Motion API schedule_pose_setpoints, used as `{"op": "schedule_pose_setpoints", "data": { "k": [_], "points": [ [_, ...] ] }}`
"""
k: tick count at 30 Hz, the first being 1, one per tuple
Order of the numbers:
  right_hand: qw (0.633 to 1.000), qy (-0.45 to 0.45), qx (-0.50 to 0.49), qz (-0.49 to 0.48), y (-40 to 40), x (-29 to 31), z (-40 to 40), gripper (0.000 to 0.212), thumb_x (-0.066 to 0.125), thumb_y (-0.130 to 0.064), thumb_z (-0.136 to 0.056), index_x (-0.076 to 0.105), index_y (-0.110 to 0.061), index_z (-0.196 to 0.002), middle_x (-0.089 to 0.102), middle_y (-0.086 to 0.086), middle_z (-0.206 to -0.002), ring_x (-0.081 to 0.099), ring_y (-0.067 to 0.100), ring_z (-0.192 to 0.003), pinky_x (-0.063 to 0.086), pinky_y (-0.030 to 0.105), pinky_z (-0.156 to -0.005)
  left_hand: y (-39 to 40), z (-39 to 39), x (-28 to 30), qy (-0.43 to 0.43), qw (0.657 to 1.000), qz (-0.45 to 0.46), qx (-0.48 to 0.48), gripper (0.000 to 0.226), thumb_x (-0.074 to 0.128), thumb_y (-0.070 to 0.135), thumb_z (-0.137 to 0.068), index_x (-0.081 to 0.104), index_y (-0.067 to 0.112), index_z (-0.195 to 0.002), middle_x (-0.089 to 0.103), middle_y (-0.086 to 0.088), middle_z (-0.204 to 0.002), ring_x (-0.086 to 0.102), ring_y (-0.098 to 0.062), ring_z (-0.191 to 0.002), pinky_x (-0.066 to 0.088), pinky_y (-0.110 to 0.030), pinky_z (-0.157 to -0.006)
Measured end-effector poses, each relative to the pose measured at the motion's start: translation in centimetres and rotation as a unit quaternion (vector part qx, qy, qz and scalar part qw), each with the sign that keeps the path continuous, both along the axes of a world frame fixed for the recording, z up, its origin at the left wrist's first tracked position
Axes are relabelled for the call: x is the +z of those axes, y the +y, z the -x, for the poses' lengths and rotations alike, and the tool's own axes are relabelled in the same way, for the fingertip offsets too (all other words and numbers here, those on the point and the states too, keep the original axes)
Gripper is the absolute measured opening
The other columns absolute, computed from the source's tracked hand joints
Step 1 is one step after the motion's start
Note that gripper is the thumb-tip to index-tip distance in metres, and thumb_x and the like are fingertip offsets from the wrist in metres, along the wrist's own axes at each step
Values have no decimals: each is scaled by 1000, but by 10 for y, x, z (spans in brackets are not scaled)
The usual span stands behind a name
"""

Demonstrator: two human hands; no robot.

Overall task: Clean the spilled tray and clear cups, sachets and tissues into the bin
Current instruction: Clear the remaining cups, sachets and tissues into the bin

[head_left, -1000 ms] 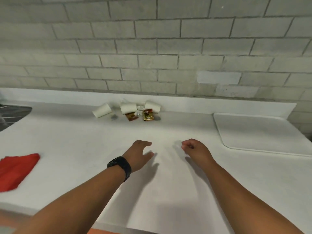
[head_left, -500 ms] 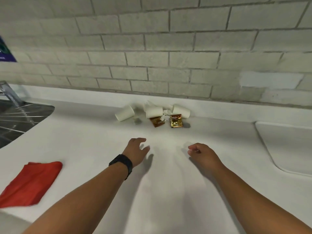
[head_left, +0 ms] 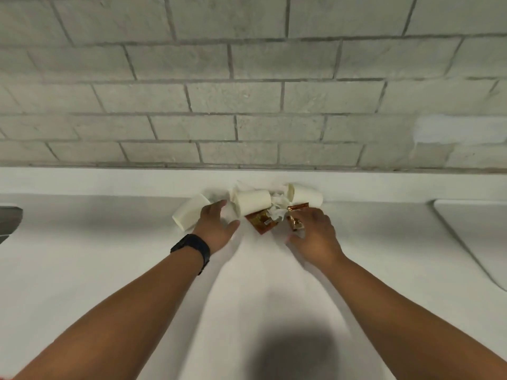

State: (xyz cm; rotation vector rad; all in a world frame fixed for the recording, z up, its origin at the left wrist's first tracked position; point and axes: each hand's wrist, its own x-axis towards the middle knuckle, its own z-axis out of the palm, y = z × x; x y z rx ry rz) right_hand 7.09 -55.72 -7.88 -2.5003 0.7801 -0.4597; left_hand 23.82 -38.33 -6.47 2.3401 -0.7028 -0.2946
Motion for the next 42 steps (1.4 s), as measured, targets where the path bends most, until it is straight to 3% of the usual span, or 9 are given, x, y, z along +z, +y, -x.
{"op": "schedule_pose_setpoints", "data": {
  "k": [6, 10, 13, 17, 23, 31, 34, 37, 42],
  "points": [
    [988, 139, -3, 70, -18, 26, -58, 80, 66, -51, -80, 26, -39, -148, 2, 4, -160, 4, 29, -147, 17, 47, -116, -40, -38, 1, 43, 998, 36, -23, 70, 62, 39, -87, 27, 27, -147, 21, -5, -151, 36, -25, -134, 35, -38, -110],
    [974, 219, -7, 54, -28, 17, -89, 93, 70, -58, -74, 16, -45, -148, -9, 2, -161, -6, 32, -148, 14, 59, -115, -56, -51, -3, 55, 997, 23, -49, 68, 59, 41, -88, 27, 31, -147, 21, -5, -152, 30, -24, -138, 34, -43, -111],
    [968, 243, -4, 62, -30, 1, -96, 79, 68, -56, -75, 28, -47, -143, -1, 0, -159, -4, 30, -147, 27, 59, -109, -64, -55, -7, 42, 996, -15, -78, 63, 61, 42, -87, 36, 30, -144, 29, -7, -148, 34, -25, -135, 37, -44, -108],
    [966, 204, -6, 160, -31, -4, -84, 39, 57, -27, -88, 56, -33, -127, 26, -2, -146, 23, 27, -133, 43, 41, -93, -63, -54, -11, 40, 996, -29, -73, 65, 68, 40, -82, 43, 23, -140, 38, -7, -137, 45, -25, -122, 39, -38, -105],
    [943, 222, 19, 249, -38, 3, -79, 33, 57, -18, -89, 61, -17, -122, 43, 2, -130, 39, 29, -116, 46, 30, -66, -53, -49, -15, 98, 993, 56, -36, 57, 77, 37, -74, 57, 19, -125, 48, -3, -128, 53, -18, -108, 44, -28, -88],
    [956, 188, 20, 223, -37, 0, -65, 32, 51, -19, -91, 60, -15, -122, 52, -5, -124, 41, 23, -116, 50, 30, -68, -45, -38, -3, 31, 998, 53, 19, 23, 63, 44, -85, 66, 21, -84, 63, 6, -89, 59, -16, -87, 48, -29, -76],
    [971, 132, -3, 200, -41, -1, -59, 28, 51, -21, -89, 63, -14, -113, 57, -4, -116, 44, 20, -111, 45, 28, -63, -45, -39, 0, 32, 992, 96, 72, 18, 68, 37, -82, 60, 21, -86, 60, 7, -93, 56, -13, -84, 42, -21, -68],
    [981, 72, -26, 178, -46, 0, -54, 27, 48, -16, -87, 67, -10, -104, 62, -1, -109, 48, 21, -104, 46, 29, -63, -45, -41, 0, 56, 986, 125, 90, 26, 67, 27, -84, 57, 20, -106, 56, 4, -107, 52, -10, -80, 36, -8, -42],
    [993, -17, -68, 95, -52, 7, -39, 27, 49, -9, -85, 73, -13, -98, 62, 0, -108, 53, 22, -104, 50, 32, -73, -49, -50, -8, 32, 998, 44, 40, 42, 68, 26, -83, 58, 20, -124, 58, -2, -129, 57, -21, -108, 42, -18, -75]
  ]
}}
